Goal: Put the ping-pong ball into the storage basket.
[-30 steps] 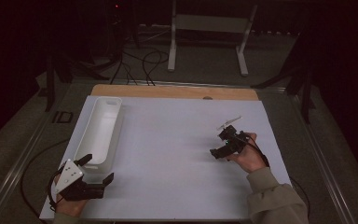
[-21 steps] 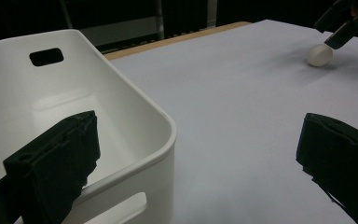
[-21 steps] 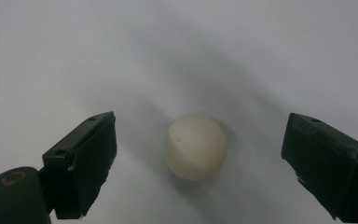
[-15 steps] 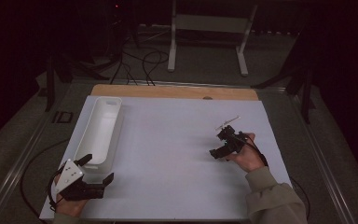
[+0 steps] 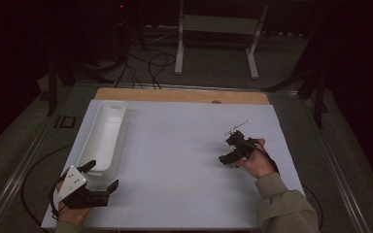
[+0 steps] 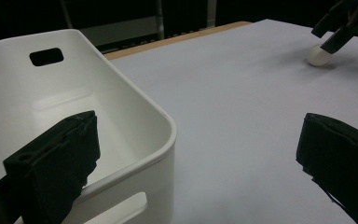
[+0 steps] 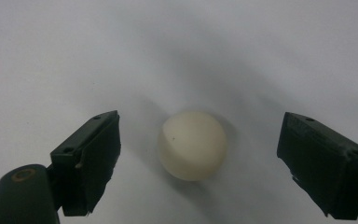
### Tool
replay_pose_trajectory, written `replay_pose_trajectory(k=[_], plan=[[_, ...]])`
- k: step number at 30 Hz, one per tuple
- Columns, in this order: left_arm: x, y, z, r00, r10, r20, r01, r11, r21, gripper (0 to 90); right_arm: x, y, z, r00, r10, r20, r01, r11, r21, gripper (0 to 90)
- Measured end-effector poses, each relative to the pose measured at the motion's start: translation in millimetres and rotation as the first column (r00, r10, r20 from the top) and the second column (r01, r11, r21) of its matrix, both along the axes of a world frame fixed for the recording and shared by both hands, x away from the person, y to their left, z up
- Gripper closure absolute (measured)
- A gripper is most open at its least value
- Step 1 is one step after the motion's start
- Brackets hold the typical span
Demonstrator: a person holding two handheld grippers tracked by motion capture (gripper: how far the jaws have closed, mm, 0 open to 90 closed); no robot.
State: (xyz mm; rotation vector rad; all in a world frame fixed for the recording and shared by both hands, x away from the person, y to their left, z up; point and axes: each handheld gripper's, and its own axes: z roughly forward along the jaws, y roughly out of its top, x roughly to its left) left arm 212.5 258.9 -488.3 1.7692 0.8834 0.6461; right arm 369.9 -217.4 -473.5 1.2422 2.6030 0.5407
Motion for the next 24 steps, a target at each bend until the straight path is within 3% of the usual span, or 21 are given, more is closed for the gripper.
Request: replay_pose_trajectory(k=[11,21,24], plan=[[0.0,0.1,0.0,1.0000,0.000,0.001,0.000,1.0000,0.000,0.1,0.9,1.7,-4.8,0.9998,0.006,-0.021,-0.006,1.000,-0.022,17.8],[-0.1,0.2,0.0,1.0000,0.001,0.002,-0.001,1.0000,-0.002,0.1,1.4,6.1,-11.6,0.9992,0.001,-0.039,-0.004,0.998,-0.068,30.8],[-0.1,0.2,0.0,1.0000,0.001,0.002,-0.001,1.0000,-0.002,0.1,1.8,7.1,-12.7,0.9992,-0.001,-0.039,-0.002,0.997,-0.080,38.4]])
